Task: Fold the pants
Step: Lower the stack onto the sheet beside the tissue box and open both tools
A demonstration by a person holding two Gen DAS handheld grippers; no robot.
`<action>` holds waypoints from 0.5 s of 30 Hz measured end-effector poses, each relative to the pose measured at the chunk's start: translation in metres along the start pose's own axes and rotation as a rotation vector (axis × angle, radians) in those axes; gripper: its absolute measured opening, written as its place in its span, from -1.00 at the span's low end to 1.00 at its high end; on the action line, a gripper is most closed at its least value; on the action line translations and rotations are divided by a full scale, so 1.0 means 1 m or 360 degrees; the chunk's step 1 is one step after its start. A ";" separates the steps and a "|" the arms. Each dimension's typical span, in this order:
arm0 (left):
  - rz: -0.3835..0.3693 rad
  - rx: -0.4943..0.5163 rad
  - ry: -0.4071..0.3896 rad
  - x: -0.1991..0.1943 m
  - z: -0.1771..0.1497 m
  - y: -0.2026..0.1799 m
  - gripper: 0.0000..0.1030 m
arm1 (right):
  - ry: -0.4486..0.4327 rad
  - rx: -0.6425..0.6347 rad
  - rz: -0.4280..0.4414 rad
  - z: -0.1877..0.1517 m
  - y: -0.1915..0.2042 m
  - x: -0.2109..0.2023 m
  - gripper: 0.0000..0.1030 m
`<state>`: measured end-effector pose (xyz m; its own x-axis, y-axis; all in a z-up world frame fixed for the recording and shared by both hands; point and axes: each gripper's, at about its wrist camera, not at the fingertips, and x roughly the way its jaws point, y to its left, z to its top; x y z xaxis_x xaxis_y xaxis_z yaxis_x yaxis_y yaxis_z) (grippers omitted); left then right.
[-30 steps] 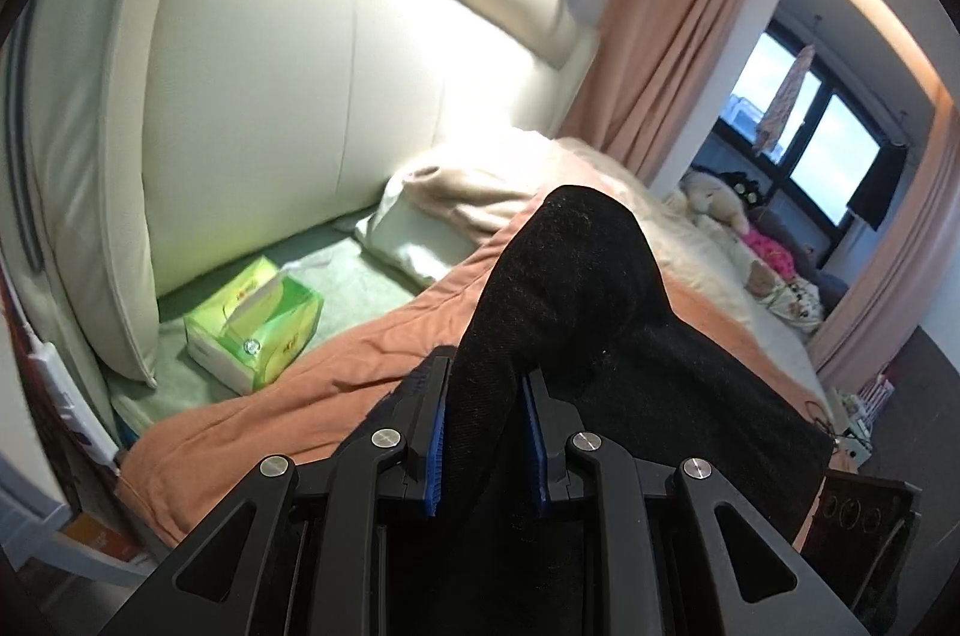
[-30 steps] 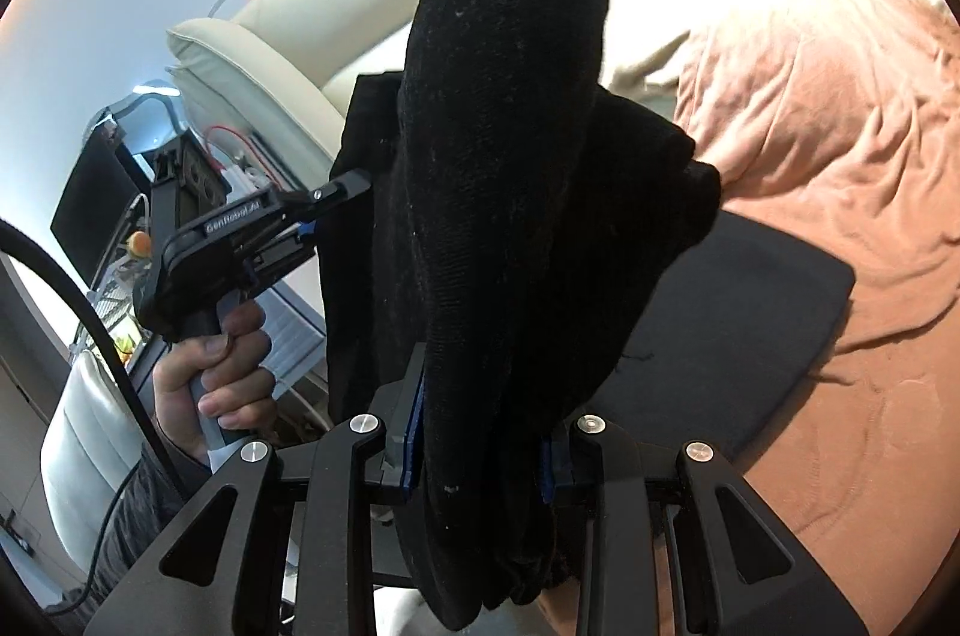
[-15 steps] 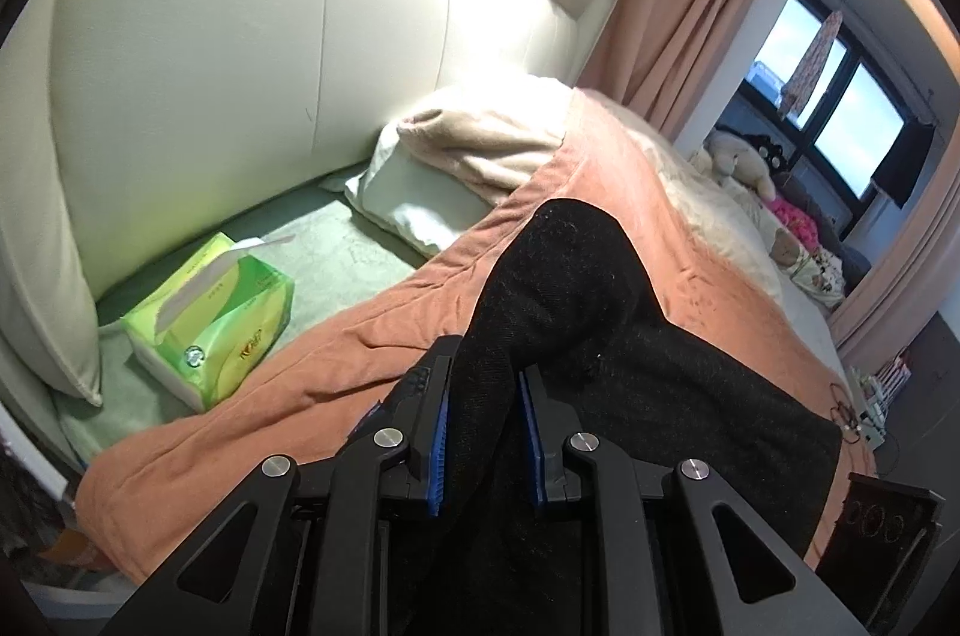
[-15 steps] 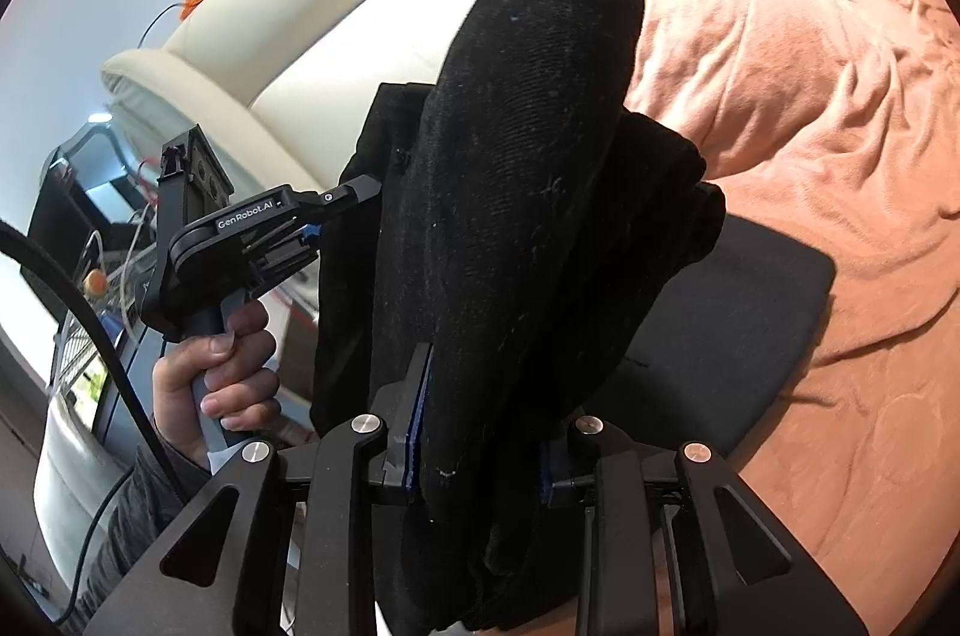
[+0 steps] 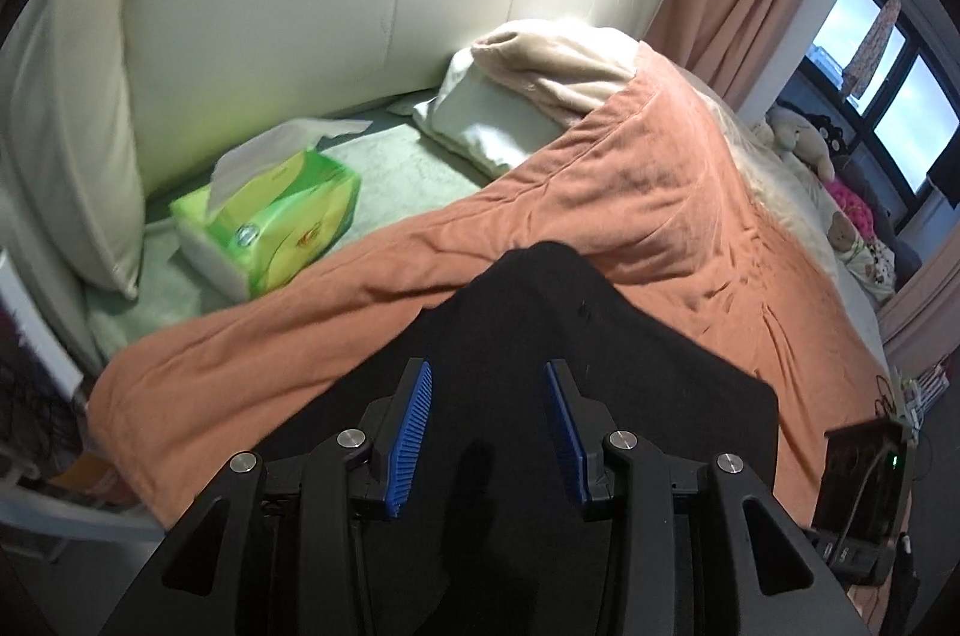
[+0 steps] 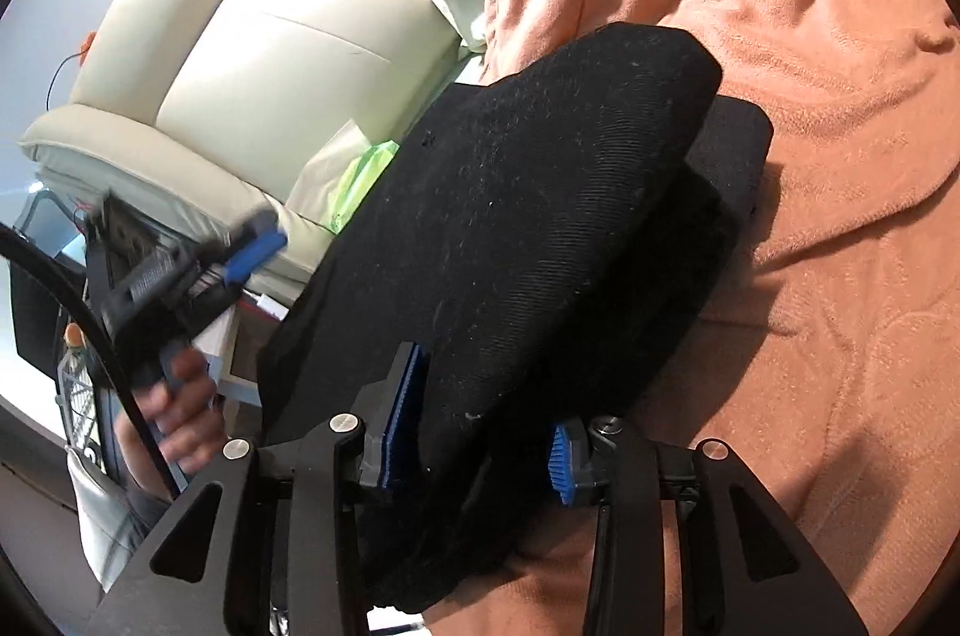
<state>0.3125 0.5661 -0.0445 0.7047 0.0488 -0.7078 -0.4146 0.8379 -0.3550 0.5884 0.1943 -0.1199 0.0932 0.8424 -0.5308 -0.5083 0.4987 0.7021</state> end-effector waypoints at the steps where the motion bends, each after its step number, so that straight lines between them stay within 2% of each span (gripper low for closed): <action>1: -0.0002 -0.0004 0.0000 -0.002 -0.005 0.002 -0.20 | 0.0007 0.0017 0.0006 0.001 -0.002 -0.003 -0.33; 5: -0.0004 -0.0033 0.0003 -0.013 -0.030 0.008 -0.20 | -0.0003 -0.0078 -0.0086 0.010 0.004 -0.012 -0.48; 8: -0.0032 -0.0050 0.0001 -0.018 -0.046 0.008 -0.20 | -0.0057 -0.0147 -0.0147 0.013 0.021 -0.021 -0.50; 10: -0.0053 -0.0061 0.0000 -0.021 -0.056 0.007 -0.20 | -0.0093 -0.0141 -0.0178 0.018 0.012 -0.035 -0.50; 14: -0.0027 -0.0044 0.0001 -0.024 -0.070 0.004 -0.20 | 0.0064 -0.0014 -0.0169 0.012 -0.015 -0.021 -0.35; 15: -0.0010 -0.0039 -0.0005 -0.026 -0.070 0.002 -0.20 | 0.0063 -0.0005 -0.0161 0.009 -0.015 -0.024 -0.21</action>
<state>0.2530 0.5286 -0.0700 0.7091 0.0456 -0.7037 -0.4242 0.8248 -0.3740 0.6014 0.1680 -0.1135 0.1104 0.7790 -0.6172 -0.5009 0.5799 0.6425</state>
